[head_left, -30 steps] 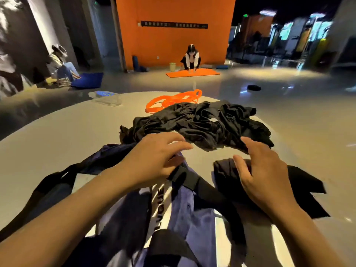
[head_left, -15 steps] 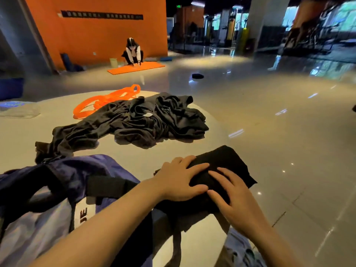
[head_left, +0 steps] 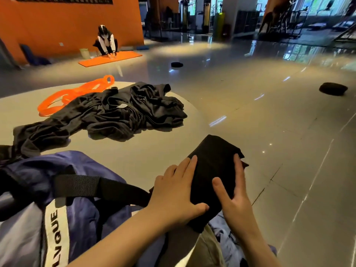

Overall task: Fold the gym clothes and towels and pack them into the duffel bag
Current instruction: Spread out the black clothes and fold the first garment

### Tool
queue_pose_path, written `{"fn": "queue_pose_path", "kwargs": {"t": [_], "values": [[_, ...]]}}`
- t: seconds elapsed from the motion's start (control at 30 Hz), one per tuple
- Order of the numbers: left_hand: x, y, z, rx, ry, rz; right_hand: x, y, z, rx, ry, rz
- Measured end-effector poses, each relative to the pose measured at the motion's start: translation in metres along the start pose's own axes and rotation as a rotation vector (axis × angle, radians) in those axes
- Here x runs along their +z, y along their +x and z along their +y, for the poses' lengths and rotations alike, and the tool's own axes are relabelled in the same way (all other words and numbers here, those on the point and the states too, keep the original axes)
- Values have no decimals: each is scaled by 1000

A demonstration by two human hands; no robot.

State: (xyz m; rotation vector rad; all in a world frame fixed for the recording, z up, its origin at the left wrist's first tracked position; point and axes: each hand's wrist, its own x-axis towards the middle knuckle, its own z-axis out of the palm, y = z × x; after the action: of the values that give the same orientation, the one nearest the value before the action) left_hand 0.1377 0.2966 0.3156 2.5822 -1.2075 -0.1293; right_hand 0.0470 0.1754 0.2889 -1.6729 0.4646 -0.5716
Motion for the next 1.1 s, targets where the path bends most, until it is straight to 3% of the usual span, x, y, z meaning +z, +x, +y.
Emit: {"fn": "queue_pose_path", "kwargs": {"t": [0.13,0.27,0.4,0.47,0.57,0.83,1.03,1.1], "values": [[4,-8,18,-4,-168,74,-7,7,0,2,6,-39],[-1,-9,24,11,-316,1,-21,18,-4,127,29,-195],[-22,-11,22,54,-502,-66,-32,26,-14,141,148,-208],[-41,-18,17,81,-493,-26,-34,29,-26,120,201,-184],[-81,-41,-4,50,-441,163,-27,32,-52,72,247,-197],[-150,-163,-120,-358,-275,591,73,16,-118,-5,345,-630],[-157,-254,-186,-700,-69,717,154,-15,-141,-69,258,-891],[-147,-263,-195,-756,-66,603,175,-27,-141,-95,134,-980]]}}
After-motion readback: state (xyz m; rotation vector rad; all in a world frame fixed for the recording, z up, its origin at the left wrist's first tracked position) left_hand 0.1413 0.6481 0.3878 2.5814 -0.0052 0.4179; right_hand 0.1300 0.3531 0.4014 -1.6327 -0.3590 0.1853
